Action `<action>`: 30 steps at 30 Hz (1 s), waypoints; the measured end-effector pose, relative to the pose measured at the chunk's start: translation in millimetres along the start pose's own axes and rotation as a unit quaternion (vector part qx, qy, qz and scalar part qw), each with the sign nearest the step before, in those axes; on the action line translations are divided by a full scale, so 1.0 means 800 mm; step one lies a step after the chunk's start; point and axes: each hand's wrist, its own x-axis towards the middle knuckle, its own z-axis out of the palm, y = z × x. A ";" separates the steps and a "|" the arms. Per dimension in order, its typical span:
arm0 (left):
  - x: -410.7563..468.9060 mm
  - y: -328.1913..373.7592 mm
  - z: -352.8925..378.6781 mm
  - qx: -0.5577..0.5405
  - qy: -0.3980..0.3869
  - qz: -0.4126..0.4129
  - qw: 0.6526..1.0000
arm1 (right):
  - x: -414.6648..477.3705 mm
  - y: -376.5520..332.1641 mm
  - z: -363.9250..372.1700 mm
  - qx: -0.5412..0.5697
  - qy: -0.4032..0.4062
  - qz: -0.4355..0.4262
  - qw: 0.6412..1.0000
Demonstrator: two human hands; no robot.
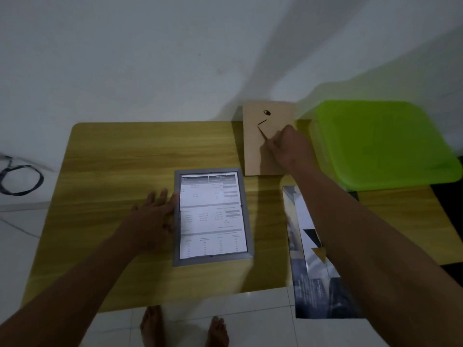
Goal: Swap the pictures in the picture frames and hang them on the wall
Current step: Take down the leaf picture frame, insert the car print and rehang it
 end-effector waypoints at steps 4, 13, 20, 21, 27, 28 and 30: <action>-0.002 0.004 -0.008 -0.012 -0.005 -0.004 1.000 | -0.031 -0.024 -0.033 0.036 0.018 -0.027 0.999; -0.006 0.003 -0.013 -0.017 0.011 -0.008 1.000 | -0.150 -0.084 -0.029 0.055 -0.046 -0.041 0.997; -0.001 -0.003 -0.004 -0.030 0.035 -0.017 0.999 | -0.220 -0.116 0.033 0.070 -0.103 0.009 0.992; -0.001 -0.003 -0.004 -0.033 0.036 -0.017 0.999 | -0.226 -0.117 0.038 0.065 -0.104 0.009 0.992; 0.000 -0.009 0.001 -0.058 0.042 -0.007 0.997 | -0.239 -0.112 0.065 -0.006 -0.089 -0.019 0.996; 0.000 -0.009 0.001 -0.060 0.042 -0.006 0.997 | -0.238 -0.110 0.069 -0.013 -0.085 -0.024 0.996; 0.000 -0.008 0.001 -0.067 0.041 -0.006 0.997 | -0.236 -0.109 0.072 -0.017 -0.081 -0.037 0.996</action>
